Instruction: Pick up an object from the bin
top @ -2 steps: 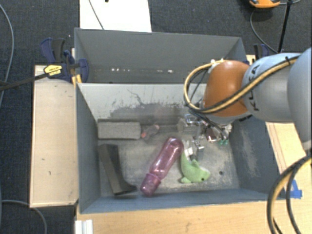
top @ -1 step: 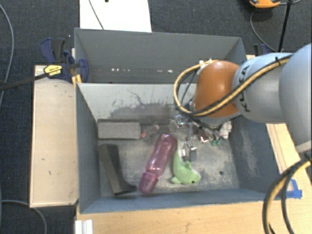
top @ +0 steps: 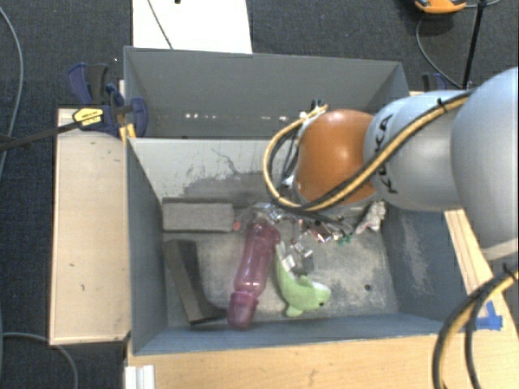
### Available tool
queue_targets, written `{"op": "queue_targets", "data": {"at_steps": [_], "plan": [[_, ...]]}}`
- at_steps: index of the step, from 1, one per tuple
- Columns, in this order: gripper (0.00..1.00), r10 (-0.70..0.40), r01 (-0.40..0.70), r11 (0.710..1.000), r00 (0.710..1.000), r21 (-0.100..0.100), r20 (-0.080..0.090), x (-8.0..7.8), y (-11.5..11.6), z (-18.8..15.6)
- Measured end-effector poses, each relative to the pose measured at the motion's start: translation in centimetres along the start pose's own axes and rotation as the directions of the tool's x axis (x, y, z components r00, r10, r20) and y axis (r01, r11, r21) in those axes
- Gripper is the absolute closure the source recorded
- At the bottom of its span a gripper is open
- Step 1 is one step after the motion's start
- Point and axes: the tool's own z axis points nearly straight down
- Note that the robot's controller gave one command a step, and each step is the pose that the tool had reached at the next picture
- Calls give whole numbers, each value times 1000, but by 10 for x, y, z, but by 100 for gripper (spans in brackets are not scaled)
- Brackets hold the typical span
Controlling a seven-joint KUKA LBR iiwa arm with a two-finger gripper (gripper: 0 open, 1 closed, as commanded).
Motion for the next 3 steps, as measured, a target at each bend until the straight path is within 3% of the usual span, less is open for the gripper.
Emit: {"op": "queue_targets", "data": {"at_steps": [1,2,3], "plan": [[0,-44,44,999,999,-3,0,-17,11,-12],[100,-89,89,996,996,1,3,-8,15,-3],[100,-90,90,996,996,1,3,-8,15,-3]]}}
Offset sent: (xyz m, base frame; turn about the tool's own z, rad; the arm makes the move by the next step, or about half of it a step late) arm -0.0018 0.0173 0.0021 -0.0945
